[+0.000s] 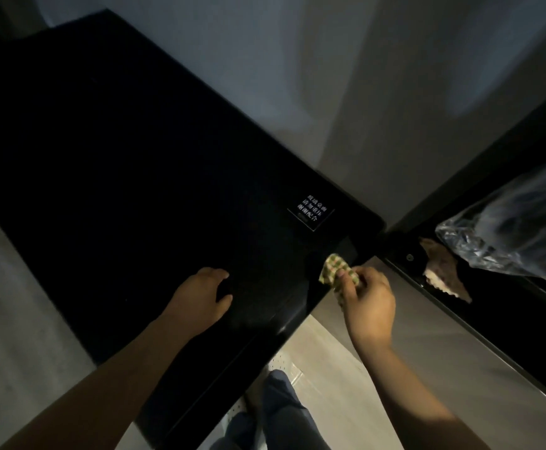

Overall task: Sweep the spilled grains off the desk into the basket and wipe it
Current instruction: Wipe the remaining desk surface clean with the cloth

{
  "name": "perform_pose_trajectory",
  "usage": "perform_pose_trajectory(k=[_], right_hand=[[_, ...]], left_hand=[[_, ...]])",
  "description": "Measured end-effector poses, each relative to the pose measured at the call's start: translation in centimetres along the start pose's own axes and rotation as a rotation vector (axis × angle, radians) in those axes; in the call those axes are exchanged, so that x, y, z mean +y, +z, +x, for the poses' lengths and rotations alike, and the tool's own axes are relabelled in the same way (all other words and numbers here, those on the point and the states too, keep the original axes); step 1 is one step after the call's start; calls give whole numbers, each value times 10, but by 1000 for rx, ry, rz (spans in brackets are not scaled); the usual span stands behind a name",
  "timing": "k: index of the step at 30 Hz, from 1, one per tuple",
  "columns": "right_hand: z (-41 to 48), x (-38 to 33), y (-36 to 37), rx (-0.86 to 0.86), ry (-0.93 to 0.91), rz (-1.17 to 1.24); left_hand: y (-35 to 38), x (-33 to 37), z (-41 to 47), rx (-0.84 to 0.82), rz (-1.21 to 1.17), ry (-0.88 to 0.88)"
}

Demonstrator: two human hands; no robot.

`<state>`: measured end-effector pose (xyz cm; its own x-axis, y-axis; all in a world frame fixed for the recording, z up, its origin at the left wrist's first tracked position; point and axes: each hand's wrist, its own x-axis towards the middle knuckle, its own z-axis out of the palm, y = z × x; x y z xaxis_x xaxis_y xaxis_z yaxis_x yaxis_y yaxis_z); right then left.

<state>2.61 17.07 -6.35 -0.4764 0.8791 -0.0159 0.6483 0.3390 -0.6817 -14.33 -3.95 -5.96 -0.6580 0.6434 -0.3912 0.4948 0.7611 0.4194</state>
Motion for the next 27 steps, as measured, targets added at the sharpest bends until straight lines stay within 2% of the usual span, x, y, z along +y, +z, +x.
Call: perform_pose_trajectory(k=[9,12,21,24,27], right_hand=[[75,5,29,42,29,125],[93,4,36,108,47,111],[126,7,70,69,331,7],[132,13,80,49,318,-26],[129,25,88,52,210,-122]], left_hand=[[-10,34,86,-29,28,68],[-11,38,112,-26,43,106],[-12,32,170,-6,90,266],[-13,26,178,11,103,280],[-15,14,177,-17,109,300]])
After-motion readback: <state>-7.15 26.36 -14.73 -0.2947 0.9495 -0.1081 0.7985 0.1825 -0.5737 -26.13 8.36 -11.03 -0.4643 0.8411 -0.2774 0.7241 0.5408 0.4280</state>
